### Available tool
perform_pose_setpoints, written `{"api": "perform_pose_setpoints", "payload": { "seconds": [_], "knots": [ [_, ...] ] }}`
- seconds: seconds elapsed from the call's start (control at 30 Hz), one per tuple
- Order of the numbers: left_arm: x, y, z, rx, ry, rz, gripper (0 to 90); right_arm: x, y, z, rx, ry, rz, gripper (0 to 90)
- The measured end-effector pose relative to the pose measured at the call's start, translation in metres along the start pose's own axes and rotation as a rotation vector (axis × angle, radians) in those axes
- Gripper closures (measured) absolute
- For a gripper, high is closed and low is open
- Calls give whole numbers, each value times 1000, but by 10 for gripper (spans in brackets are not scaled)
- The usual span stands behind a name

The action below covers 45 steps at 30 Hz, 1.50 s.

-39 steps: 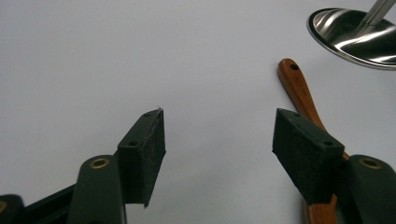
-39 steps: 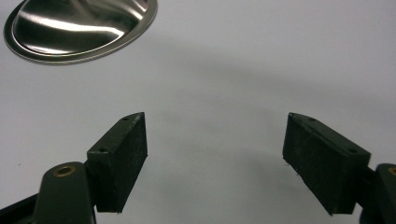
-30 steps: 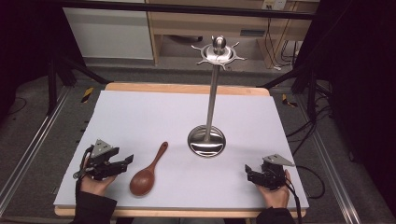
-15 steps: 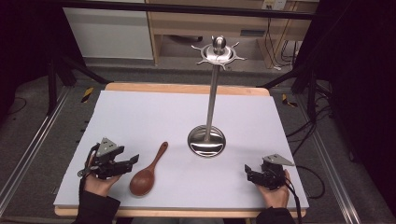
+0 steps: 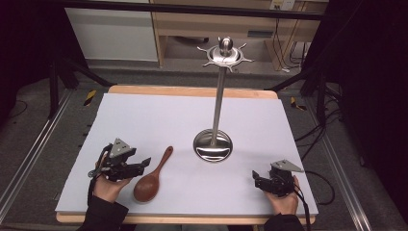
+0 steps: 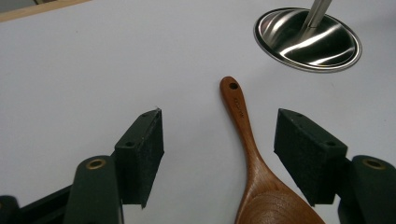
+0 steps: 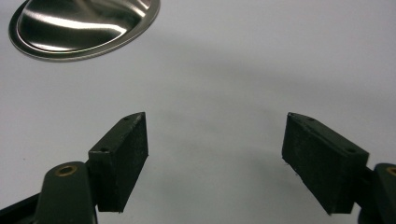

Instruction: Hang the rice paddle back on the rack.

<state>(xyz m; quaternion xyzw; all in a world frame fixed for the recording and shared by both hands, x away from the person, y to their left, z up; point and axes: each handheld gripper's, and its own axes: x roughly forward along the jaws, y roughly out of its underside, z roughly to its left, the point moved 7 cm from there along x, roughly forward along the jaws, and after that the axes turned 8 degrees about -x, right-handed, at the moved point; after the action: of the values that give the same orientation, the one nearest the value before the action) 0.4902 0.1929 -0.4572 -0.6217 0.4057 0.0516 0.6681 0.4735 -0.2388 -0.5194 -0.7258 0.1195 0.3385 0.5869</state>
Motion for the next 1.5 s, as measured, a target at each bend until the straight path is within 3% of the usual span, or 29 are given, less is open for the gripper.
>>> {"api": "perform_pose_setpoints", "payload": {
  "seconds": [0.4,0.87,1.1,1.5],
  "knots": [
    [13,-8,-3,20,1,41,341,1,0,-1,-1,2,4,243],
    [28,-10,-14,28,40,93,373,1,1,0,0,-1,12,246],
    [36,-10,-23,36,58,137,381,1,1,0,-8,0,11,248],
    [46,-5,-25,47,64,224,425,2,1,1,-6,-12,15,273]
  ]
}}
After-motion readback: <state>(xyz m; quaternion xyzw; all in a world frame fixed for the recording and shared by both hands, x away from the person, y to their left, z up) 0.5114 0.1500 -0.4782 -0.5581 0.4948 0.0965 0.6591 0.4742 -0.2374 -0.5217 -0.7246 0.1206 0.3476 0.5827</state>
